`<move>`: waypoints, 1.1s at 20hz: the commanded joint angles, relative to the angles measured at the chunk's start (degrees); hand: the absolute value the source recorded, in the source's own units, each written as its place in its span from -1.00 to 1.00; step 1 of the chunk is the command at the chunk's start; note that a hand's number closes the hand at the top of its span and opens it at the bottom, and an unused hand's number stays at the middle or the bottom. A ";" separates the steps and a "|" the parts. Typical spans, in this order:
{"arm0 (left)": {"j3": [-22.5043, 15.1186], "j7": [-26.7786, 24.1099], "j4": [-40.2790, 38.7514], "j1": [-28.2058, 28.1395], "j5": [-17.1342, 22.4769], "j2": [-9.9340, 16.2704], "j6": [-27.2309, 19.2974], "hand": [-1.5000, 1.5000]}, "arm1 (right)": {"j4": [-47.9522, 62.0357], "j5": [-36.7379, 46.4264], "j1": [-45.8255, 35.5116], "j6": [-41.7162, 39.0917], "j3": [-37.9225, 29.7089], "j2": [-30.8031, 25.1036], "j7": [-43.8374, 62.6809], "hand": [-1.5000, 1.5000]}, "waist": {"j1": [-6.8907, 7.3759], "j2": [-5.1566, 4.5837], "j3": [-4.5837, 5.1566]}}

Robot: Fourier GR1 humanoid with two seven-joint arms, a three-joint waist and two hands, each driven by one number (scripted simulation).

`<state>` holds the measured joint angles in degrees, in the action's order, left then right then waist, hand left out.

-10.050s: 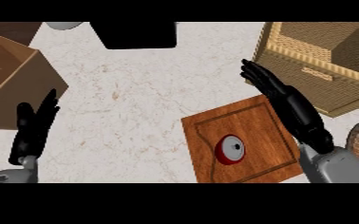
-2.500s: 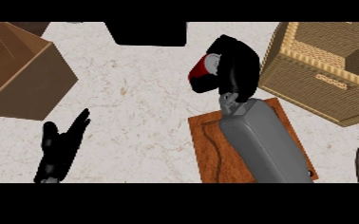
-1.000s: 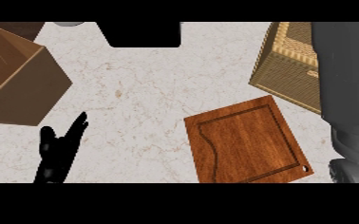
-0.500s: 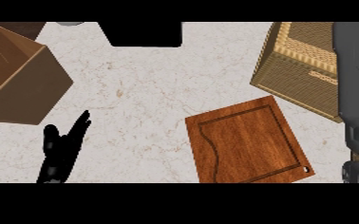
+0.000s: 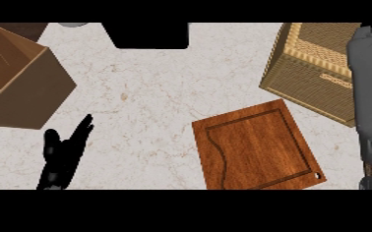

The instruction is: Pick the can from the cutting board and place it in the basket

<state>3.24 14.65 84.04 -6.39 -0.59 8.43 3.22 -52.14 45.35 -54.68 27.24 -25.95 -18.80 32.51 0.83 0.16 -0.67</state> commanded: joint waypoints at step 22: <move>3.34 3.21 -4.55 1.83 1.57 1.16 1.84 0.00 | -10.94 -2.15 12.60 -2.47 -1.41 -10.52 2.24 -1.00 | -1.49 -0.11 0.70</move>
<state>4.47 17.00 85.37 -7.24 -0.32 8.40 3.86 -59.79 46.40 -43.68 24.02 -24.41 -27.94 34.64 -0.24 0.50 -0.47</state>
